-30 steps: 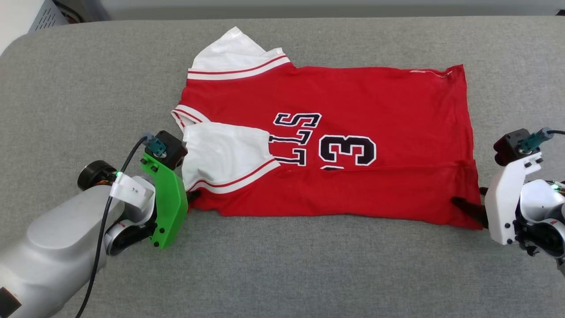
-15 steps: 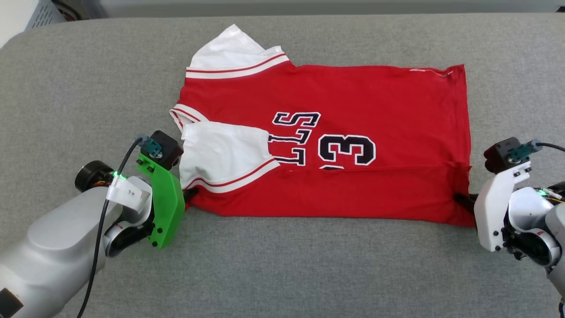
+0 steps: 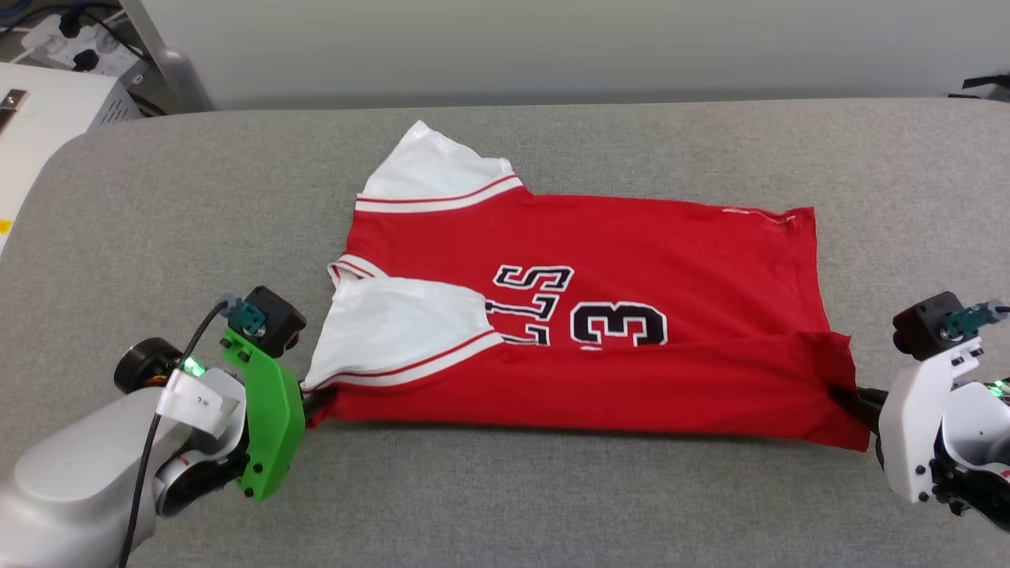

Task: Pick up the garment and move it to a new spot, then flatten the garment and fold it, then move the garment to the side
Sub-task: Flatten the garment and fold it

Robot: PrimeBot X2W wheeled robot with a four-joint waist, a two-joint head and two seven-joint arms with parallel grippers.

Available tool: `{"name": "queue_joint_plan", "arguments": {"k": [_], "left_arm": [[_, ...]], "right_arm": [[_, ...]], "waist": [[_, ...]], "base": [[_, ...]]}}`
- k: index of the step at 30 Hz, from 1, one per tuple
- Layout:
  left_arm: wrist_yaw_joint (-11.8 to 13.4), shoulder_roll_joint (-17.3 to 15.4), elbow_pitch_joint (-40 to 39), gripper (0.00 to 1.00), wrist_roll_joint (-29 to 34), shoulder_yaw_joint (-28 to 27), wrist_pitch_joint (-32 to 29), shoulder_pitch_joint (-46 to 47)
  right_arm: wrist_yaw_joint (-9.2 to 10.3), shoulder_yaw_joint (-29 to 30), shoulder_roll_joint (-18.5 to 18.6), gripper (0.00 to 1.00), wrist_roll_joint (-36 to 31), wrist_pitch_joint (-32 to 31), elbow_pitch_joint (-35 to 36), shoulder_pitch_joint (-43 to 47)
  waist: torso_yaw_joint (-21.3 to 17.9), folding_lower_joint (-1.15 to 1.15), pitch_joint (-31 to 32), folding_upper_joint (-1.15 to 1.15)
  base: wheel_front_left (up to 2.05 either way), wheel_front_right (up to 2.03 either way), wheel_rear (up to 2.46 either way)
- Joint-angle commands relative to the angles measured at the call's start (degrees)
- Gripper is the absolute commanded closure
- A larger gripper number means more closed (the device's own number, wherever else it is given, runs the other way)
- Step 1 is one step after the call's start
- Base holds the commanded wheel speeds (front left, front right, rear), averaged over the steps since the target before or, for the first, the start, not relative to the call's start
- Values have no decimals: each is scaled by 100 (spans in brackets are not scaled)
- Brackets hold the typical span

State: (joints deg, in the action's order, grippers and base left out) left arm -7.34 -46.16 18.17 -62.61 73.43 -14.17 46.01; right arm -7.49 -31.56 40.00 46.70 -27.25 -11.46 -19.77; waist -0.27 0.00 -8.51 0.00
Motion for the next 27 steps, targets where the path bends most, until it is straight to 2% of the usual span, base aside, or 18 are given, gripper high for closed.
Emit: {"name": "queue_joint_plan", "arguments": {"k": [1,4,15,20,27], "left_arm": [[-12,-108,-95,100,3,-9,4,-142],[66,-253,-385,100,52,-8,-7,-303],[669,-597,-1529,100,49,-8,46,-1180],[825,-600,-1534,100,38,-18,144,-1372],[820,-382,-1168,100,-79,-78,280,-1423]], "right_arm": [[0,96,74,100,28,-13,109,187],[0,302,168,100,34,-89,360,471],[0,1351,261,100,-113,-465,1214,1740],[0,1644,71,100,-346,-670,1287,1919],[0,1631,-318,100,-592,-748,923,1695]], "waist": [[15,0,163,0],[31,0,252,0],[29,0,295,0],[-13,0,124,0],[-37,0,-136,0]], "base": [[0,0,0],[0,0,0],[0,0,0],[0,0,0],[0,0,0]]}}
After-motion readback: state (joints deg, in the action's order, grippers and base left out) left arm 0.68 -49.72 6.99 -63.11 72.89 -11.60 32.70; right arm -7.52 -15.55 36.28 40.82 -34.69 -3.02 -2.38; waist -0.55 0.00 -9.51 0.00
